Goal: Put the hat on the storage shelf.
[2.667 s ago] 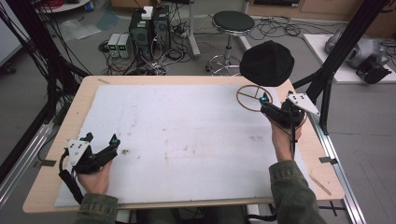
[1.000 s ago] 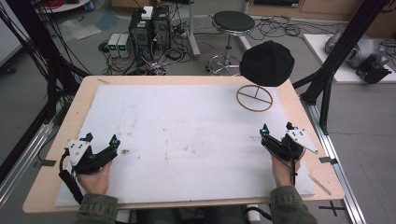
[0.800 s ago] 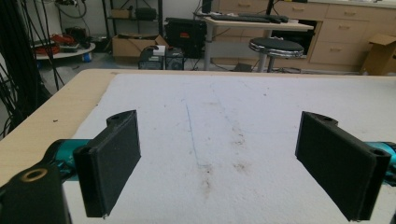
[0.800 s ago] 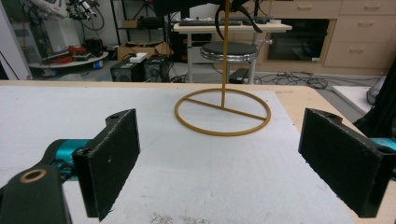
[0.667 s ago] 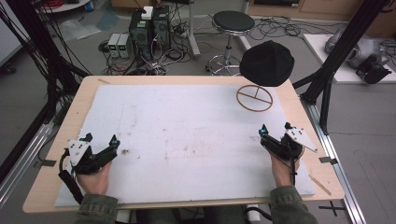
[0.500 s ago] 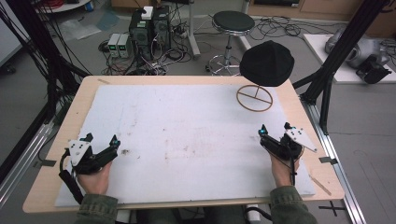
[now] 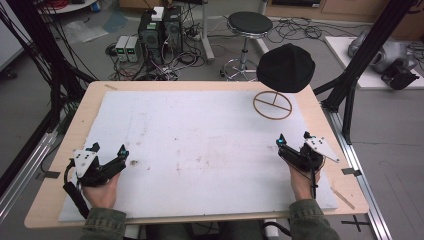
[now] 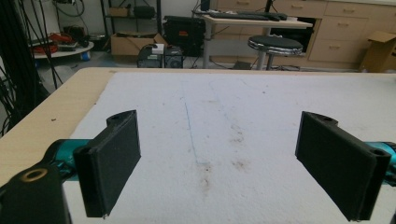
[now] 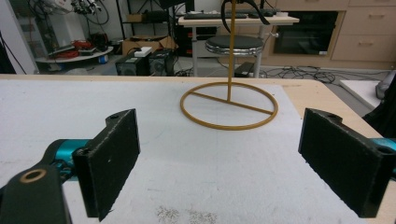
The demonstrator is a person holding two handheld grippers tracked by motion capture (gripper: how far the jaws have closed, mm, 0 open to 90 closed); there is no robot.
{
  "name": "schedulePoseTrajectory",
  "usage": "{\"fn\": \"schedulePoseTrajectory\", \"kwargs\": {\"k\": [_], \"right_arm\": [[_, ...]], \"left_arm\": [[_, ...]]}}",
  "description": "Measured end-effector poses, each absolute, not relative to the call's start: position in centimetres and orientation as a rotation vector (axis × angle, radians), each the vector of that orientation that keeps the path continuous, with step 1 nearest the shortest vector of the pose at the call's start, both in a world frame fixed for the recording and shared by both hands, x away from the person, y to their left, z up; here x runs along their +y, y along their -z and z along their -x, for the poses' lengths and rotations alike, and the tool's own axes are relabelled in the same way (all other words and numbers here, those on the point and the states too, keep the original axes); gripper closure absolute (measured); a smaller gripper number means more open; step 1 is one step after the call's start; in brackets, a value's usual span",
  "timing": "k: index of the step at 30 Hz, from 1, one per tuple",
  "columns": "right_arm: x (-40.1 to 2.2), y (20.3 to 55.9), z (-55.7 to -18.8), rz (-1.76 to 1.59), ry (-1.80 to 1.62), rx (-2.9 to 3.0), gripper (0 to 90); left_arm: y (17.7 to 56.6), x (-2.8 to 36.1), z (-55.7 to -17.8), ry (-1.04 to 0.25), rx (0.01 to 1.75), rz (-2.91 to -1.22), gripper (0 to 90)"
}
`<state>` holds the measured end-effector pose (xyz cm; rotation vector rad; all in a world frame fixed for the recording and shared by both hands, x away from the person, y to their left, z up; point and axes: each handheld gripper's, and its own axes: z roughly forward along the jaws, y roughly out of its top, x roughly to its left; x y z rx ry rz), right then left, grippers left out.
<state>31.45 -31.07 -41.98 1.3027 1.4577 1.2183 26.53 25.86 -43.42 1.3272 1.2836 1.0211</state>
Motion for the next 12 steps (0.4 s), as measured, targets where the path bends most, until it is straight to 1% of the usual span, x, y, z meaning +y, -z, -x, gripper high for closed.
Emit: {"fn": "schedulePoseTrajectory", "kwargs": {"k": [12], "right_arm": [[-31.08,42.09,-31.68,-1.321,-1.199,1.464,11.6]], "left_arm": [[43.51,26.01,-26.6,-1.0,1.313,-1.359,14.2]]}}
